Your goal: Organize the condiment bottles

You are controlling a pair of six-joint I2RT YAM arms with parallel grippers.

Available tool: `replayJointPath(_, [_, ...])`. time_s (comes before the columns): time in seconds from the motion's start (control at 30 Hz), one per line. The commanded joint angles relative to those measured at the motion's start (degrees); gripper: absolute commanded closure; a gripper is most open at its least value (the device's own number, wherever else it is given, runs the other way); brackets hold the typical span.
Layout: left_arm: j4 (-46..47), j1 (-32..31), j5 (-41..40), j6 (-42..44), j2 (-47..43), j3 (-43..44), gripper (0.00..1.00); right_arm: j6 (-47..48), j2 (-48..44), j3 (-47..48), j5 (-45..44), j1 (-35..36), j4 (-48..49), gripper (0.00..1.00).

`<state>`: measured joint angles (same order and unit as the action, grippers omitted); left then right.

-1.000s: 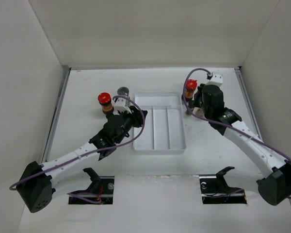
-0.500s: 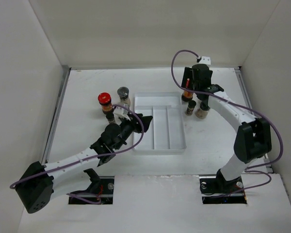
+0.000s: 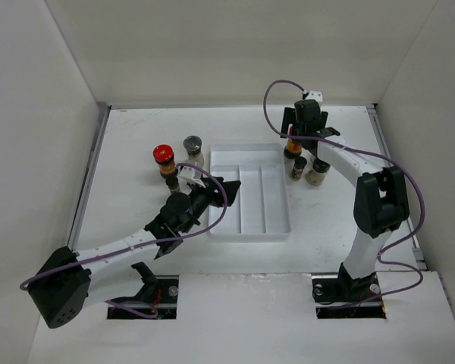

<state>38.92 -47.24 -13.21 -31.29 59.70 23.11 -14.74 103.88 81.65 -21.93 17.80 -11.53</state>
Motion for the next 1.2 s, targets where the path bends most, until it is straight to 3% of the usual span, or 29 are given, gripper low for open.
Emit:
replayJointPath(0.0, [4.41,0.27,0.82,-0.88,0.24,-0.97,0.34,0.42,1.68,3.60,0.75,-0.27,1.33,0.04])
replayJointPath(0.27, [5.12,0.79,0.82,-0.88,1.03,-1.23,0.33,0.07,5.19,6.33,3.21,-1.06,1.33,0.12])
replayJointPath(0.47, [5.12,1.23,0.82,-1.06,1.38,-1.32,0.33,0.41,4.33,6.34,1.11,-0.80,1.51,0.39])
replayJointPath(0.6, [5.82,1.32,0.82,-1.14,1.56,-1.58,0.33,2.69,-0.85,4.84,-1.61,-0.01,5.71,0.47])
replayJointPath(0.9, [5.91,2.38,0.47,-2.11,1.12,-2.02,0.33,7.45,-9.74,5.19,-6.89,6.14,9.07,0.50])
replayJointPath(1.17, [5.47,4.13,0.29,-3.08,0.42,-2.55,0.33,5.34,-8.34,2.38,-5.05,12.47,12.40,0.50])
